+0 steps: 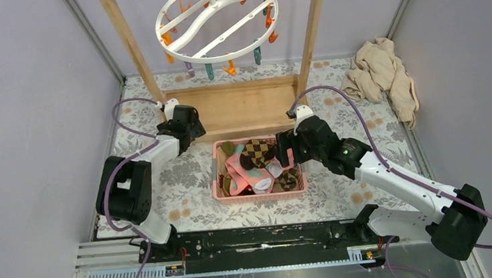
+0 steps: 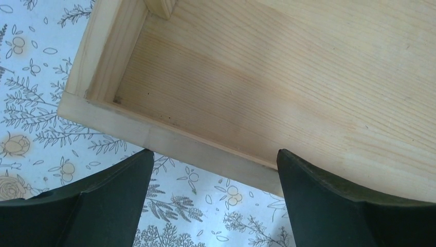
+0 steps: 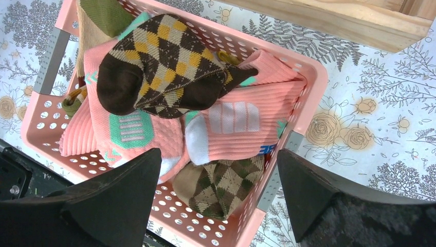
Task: Remove the socks clipped to the hanger
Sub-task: Adjust the clothesline at the center of the board.
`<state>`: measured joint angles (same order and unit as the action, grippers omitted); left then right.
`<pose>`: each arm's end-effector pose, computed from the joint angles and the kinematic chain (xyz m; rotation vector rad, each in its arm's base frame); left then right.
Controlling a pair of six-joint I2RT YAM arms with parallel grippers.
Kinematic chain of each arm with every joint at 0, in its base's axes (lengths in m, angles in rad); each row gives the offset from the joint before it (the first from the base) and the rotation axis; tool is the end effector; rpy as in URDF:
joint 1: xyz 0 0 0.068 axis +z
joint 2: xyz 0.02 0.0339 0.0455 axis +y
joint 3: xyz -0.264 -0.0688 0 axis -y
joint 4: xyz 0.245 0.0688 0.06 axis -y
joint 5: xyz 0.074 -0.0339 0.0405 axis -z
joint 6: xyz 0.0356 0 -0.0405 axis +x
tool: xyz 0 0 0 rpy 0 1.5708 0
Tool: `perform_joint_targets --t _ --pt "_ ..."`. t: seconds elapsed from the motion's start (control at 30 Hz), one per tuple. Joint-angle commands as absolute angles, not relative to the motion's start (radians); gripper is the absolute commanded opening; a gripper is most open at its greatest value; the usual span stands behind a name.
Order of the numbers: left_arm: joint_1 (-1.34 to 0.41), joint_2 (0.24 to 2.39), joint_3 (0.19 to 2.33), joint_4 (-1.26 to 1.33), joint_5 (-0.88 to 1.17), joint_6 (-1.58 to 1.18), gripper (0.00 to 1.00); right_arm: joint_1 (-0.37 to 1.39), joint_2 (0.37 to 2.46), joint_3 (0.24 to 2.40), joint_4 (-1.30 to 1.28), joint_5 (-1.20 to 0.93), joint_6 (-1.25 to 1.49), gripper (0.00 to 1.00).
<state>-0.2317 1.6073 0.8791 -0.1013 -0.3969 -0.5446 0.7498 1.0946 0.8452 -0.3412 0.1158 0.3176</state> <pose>0.3191 -0.0611 0.1803 -0.5391 2.2572 0.0904 0.1799 0.1619 0.2849 -0.4047 2.1606 0.4867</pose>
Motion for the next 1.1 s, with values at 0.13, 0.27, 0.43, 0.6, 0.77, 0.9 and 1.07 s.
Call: perform_joint_targets --t 0.13,0.27,0.43,0.6,0.77,0.9,1.07 --pt "-0.213 1.657 0.919 0.055 -0.348 -0.502 0.95 0.738 1.079 0.848 -0.342 0.140 0.305 0.91" --pt "-0.213 1.632 0.934 0.008 -0.310 -0.509 0.95 0.734 1.087 0.854 -0.341 0.137 0.303 0.92" --pt "-0.237 1.512 0.904 -0.061 -0.204 -0.506 0.95 0.733 1.079 0.859 -0.330 0.139 0.290 0.95" --pt "-0.252 1.393 0.890 -0.135 -0.167 -0.506 0.98 0.732 1.078 0.886 -0.330 0.120 0.271 0.99" --pt "-0.291 1.245 0.863 -0.196 -0.145 -0.517 0.98 0.732 1.073 0.927 -0.326 0.081 0.246 1.00" --pt "-0.324 1.099 0.834 -0.215 -0.074 -0.540 0.99 0.732 1.061 0.958 -0.306 0.061 0.231 1.00" --pt "-0.357 0.937 0.845 -0.183 0.039 -0.556 0.99 0.732 1.063 1.031 -0.298 0.084 0.201 1.00"
